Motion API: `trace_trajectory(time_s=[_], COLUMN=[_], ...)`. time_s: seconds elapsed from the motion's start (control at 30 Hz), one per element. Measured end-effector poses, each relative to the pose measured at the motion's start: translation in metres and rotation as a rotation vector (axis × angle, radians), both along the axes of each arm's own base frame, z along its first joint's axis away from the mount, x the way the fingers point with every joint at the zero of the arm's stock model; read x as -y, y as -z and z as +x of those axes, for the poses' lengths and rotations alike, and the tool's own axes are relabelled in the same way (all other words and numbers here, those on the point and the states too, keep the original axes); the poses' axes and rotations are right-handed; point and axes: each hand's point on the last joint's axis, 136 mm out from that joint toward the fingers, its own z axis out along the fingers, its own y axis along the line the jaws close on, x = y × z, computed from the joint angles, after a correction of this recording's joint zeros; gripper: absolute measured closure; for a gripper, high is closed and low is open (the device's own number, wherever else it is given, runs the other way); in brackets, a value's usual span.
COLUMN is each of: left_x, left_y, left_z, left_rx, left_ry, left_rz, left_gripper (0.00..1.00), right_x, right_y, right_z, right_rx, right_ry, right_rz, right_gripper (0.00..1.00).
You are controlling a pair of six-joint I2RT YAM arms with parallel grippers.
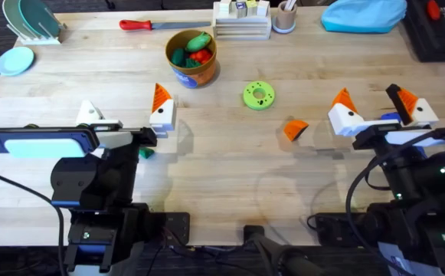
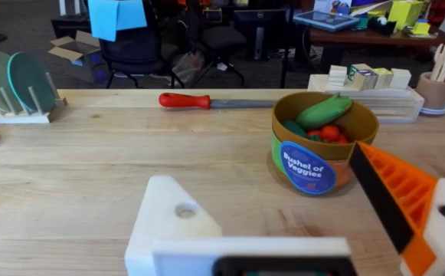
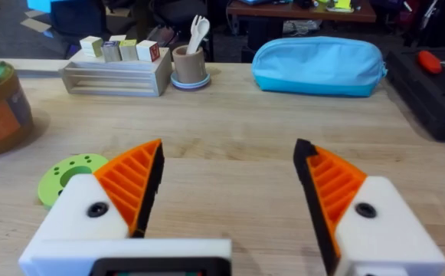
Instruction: Pick up the gripper from the table and insert it into the empty holder that is missing its gripper. Then pick up a screw, insert it into the mounting hole, and use the screwdriver to tighten it. Finally, clean up the table by picking up the vegetable and placing it into the bucket.
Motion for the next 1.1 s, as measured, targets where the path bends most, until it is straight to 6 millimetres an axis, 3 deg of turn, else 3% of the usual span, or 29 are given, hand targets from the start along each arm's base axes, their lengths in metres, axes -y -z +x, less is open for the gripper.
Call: trace_trajectory(time_s=[0.43, 0.6, 0.7, 0.77, 0.87, 0.97, 1.1], left_x=[0.0, -0.006, -0.013, -0.016, -0.021, -0.025, -0.026], left_y=[0.001, 0.016, -0.003, -0.028, -0.059, -0.067, -0.069], left_z=[0.0, -0.008, -0.018, -0.026, -0.036, -0.046, -0.048], left_rx=[-0.004, -0.139, -0.189, -0.217, -0.29, -0.457, -0.683], left_ry=[-0.001, -0.036, -0.073, -0.095, -0.125, -0.15, -0.159], left_rz=[0.0, 0.0, 0.004, 0.003, -0.008, -0.002, 0.014], left_gripper=[0.008, 0.008, 0.009, 0.008, 0.009, 0.009, 0.008], right_x=[0.0, -0.005, -0.009, -0.01, -0.011, -0.013, -0.014], right_y=[0.002, 0.001, 0.002, -0.005, -0.032, -0.062, -0.085], right_z=[0.0, -0.002, -0.01, -0.017, -0.026, -0.032, -0.037], right_rx=[-0.012, -0.028, -0.122, -0.182, -0.245, -0.296, -0.392], right_ry=[0.0, -0.03, -0.049, -0.059, -0.065, -0.072, -0.078], right_rz=[0.001, 0.003, 0.007, 0.01, 0.013, 0.017, 0.025], right_gripper=[0.01, 0.01, 0.01, 0.011, 0.01, 0.01, 0.009])
